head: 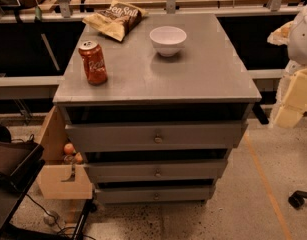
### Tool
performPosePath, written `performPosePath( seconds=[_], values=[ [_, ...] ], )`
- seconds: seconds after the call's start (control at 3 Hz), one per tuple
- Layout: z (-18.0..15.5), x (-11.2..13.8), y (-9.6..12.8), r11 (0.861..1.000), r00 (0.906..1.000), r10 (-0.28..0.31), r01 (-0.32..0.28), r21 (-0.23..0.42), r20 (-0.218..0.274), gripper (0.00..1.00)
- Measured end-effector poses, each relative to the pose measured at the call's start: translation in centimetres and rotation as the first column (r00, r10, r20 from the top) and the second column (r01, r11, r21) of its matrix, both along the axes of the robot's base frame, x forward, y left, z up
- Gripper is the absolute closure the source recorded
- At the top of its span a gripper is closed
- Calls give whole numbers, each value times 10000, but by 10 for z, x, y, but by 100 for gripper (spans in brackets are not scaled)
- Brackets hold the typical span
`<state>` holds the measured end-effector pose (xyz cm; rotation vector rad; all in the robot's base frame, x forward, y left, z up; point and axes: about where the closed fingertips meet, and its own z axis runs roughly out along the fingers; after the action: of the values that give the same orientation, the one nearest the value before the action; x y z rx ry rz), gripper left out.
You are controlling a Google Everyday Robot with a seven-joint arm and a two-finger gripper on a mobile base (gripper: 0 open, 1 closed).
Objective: Knock coke can over
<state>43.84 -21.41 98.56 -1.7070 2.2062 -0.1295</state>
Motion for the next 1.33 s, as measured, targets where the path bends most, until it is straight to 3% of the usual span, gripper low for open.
performPosePath(
  seconds=[0.33,0.67,1.0,1.33],
  values=[
    [0,0,0,10000,10000,0,0,1,3,0],
    [1,10,8,9972,9982,-275,236,714,539,0],
    [-35,16,24,9618,9940,-922,734,2635,595,0],
    [-63,33,46,8829,9903,-1001,437,4676,966,0]
  ],
)
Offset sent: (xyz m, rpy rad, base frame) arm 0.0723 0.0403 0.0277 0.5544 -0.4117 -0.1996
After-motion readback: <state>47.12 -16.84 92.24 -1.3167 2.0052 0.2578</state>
